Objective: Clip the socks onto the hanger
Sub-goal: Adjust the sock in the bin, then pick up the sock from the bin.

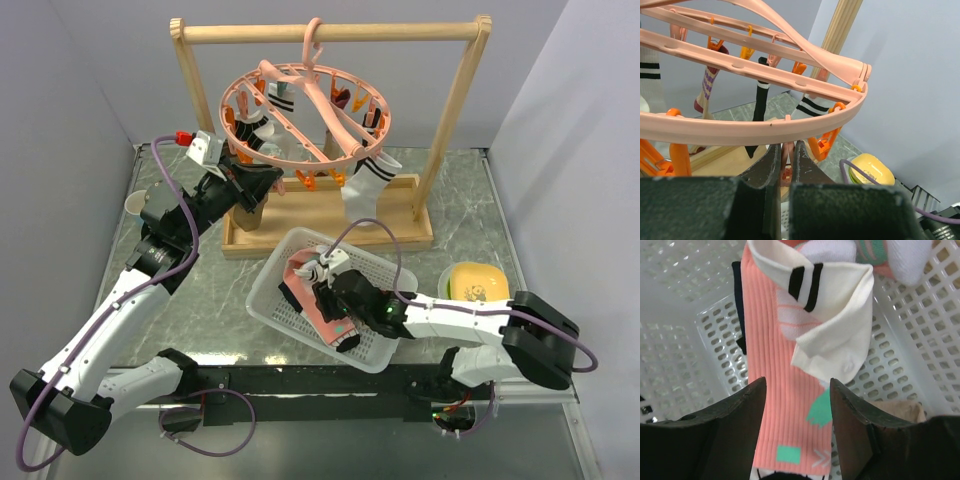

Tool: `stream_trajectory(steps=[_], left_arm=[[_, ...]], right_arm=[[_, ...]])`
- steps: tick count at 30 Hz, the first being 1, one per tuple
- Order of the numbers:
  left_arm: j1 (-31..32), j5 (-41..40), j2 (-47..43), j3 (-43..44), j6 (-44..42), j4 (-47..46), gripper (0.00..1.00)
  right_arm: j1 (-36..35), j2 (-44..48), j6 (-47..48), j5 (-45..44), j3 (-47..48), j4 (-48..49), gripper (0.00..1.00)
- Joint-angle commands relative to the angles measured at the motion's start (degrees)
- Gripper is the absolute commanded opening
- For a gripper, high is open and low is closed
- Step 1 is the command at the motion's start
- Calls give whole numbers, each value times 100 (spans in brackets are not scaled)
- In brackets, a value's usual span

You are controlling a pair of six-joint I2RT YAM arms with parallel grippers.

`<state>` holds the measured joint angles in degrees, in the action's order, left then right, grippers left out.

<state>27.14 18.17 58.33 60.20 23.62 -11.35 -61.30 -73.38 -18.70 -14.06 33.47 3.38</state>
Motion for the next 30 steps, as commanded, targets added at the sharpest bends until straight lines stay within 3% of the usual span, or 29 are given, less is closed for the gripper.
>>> stream_trajectory(steps=[1,7,11,12,15,18,23,27,29,30], left_arm=[[-33,187,-84,70,47,81,1],[-59,195,-93,88,64,81,1],[-59,195,-102,62,82,81,1],[-68,204,-119,53,82,89,1],[-77,213,-137,35,91,125,1],[-86,213,-146,26,108,125,1],[-103,222,-155,61,125,142,1],[-121,239,-164,70,126,151,1],[-121,248,-155,70,134,142,1],[-129,257,-163,79,143,134,1]], right_arm=[[-5,-333,138,-167,318,453,61],[4,-703,279,-254,432,489,60],[13,-809,297,-378,485,567,54],[13,-765,279,-430,459,611,50],[83,-564,209,-492,388,725,24],[144,-458,200,-509,335,805,10],[136,-519,86,-466,301,682,1],[136,-291,86,-396,195,621,4],[92,-264,156,-238,125,612,21],[66,-255,165,-220,98,612,38]])
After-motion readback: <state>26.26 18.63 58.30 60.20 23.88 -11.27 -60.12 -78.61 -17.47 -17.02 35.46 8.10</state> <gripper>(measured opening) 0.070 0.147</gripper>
